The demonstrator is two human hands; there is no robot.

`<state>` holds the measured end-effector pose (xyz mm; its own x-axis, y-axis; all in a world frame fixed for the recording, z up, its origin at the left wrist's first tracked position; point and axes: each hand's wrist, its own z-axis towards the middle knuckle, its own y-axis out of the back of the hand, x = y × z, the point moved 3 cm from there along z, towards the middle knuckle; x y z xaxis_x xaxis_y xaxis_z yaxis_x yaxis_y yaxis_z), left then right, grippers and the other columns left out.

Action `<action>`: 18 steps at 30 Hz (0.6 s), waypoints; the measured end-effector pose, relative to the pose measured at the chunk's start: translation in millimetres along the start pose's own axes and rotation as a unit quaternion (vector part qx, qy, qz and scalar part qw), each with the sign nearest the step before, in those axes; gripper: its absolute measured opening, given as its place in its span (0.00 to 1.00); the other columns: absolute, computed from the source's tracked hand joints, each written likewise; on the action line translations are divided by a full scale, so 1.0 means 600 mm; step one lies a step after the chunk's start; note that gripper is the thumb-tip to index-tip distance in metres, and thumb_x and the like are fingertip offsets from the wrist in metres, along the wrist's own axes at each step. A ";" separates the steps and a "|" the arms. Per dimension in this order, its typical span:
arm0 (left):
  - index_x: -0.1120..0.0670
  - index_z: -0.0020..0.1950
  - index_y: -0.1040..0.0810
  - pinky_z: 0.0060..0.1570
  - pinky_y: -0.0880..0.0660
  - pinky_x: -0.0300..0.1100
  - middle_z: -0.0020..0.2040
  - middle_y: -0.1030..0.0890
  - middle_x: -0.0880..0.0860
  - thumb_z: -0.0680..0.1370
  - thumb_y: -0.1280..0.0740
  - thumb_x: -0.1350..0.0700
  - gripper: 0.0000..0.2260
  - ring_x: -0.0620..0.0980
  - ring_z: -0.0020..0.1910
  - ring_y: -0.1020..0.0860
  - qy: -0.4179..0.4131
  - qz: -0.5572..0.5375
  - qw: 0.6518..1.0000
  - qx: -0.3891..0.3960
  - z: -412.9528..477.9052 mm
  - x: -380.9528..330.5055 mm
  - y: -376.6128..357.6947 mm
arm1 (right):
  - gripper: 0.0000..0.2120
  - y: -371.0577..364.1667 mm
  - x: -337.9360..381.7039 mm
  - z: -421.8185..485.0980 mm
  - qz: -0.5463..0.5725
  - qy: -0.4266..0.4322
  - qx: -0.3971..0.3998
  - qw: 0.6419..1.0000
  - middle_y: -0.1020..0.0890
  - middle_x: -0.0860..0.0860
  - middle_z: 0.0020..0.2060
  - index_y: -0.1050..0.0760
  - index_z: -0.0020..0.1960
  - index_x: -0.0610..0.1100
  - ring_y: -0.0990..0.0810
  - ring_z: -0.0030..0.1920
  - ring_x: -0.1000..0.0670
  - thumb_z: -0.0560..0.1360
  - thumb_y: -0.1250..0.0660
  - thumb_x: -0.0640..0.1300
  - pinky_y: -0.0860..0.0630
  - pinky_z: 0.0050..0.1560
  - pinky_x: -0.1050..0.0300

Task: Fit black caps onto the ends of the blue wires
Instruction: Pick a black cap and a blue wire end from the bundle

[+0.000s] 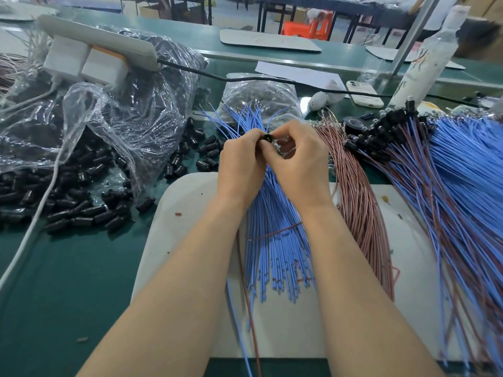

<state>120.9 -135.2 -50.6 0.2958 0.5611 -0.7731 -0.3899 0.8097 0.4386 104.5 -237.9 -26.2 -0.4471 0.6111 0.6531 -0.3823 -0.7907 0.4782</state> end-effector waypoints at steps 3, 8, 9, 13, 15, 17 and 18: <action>0.55 0.48 0.20 0.38 0.27 0.38 0.34 0.21 0.47 0.76 0.36 0.63 0.06 0.48 0.35 0.23 0.002 -0.031 0.999 0.009 -0.002 -0.004 0.001 | 0.05 0.001 -0.003 0.001 -0.001 0.002 -0.006 1.000 0.22 0.48 0.42 0.23 0.45 0.41 0.23 0.41 0.51 0.72 0.28 0.41 0.24 0.46 0.53; 0.58 0.47 0.24 0.39 0.24 0.49 0.35 0.20 0.54 0.76 0.37 0.63 0.04 0.56 0.36 0.23 -0.007 -0.025 1.000 0.002 -0.004 -0.007 0.003 | 0.06 0.002 -0.004 0.000 -0.002 0.006 -0.032 0.999 0.22 0.48 0.40 0.23 0.44 0.41 0.23 0.39 0.50 0.72 0.28 0.43 0.24 0.44 0.52; 0.59 0.46 0.24 0.38 0.25 0.51 0.35 0.20 0.55 0.76 0.38 0.63 0.04 0.57 0.36 0.23 -0.010 -0.018 1.000 -0.001 -0.004 -0.008 0.004 | 0.06 0.002 -0.005 0.000 -0.002 0.005 -0.032 0.999 0.22 0.47 0.40 0.23 0.44 0.41 0.23 0.39 0.49 0.72 0.28 0.43 0.24 0.44 0.51; 0.59 0.42 0.24 0.38 0.25 0.51 0.34 0.20 0.54 0.76 0.36 0.61 0.04 0.57 0.35 0.24 -0.017 -0.010 1.000 -0.004 -0.004 -0.009 0.007 | 0.05 0.001 -0.007 0.002 0.005 -0.006 -0.018 1.000 0.20 0.47 0.42 0.23 0.46 0.41 0.22 0.41 0.51 0.74 0.30 0.43 0.23 0.47 0.53; 0.58 0.43 0.23 0.39 0.25 0.45 0.37 0.19 0.51 0.76 0.34 0.58 0.04 0.53 0.36 0.23 -0.012 -0.020 1.000 0.015 -0.001 -0.007 0.006 | 0.04 0.002 -0.010 0.004 0.017 -0.021 -0.020 0.999 0.19 0.47 0.43 0.22 0.47 0.41 0.23 0.40 0.54 0.75 0.31 0.42 0.25 0.47 0.61; 0.55 0.45 0.21 0.37 0.29 0.37 0.39 0.18 0.48 0.76 0.31 0.54 0.05 0.46 0.34 0.25 -0.005 -0.042 0.998 0.052 0.004 -0.004 0.004 | 0.02 0.006 -0.016 0.006 0.060 -0.061 -0.036 0.996 0.19 0.50 0.41 0.23 0.47 0.44 0.23 0.39 0.58 0.75 0.32 0.42 0.27 0.45 0.66; 0.54 0.45 0.21 0.37 0.30 0.34 0.40 0.18 0.47 0.76 0.31 0.53 0.05 0.44 0.34 0.25 0.002 -0.063 0.995 0.072 0.007 -0.004 0.004 | 0.00 0.009 -0.020 0.007 0.093 -0.086 -0.044 0.991 0.20 0.53 0.39 0.23 0.46 0.46 0.23 0.38 0.59 0.76 0.33 0.42 0.27 0.44 0.66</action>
<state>123.0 -133.8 -46.1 0.3303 0.4539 -0.8276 -0.2203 0.8896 0.4000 110.9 -249.8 -29.0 -0.3746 0.4330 0.8198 -0.3787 -0.8786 0.2910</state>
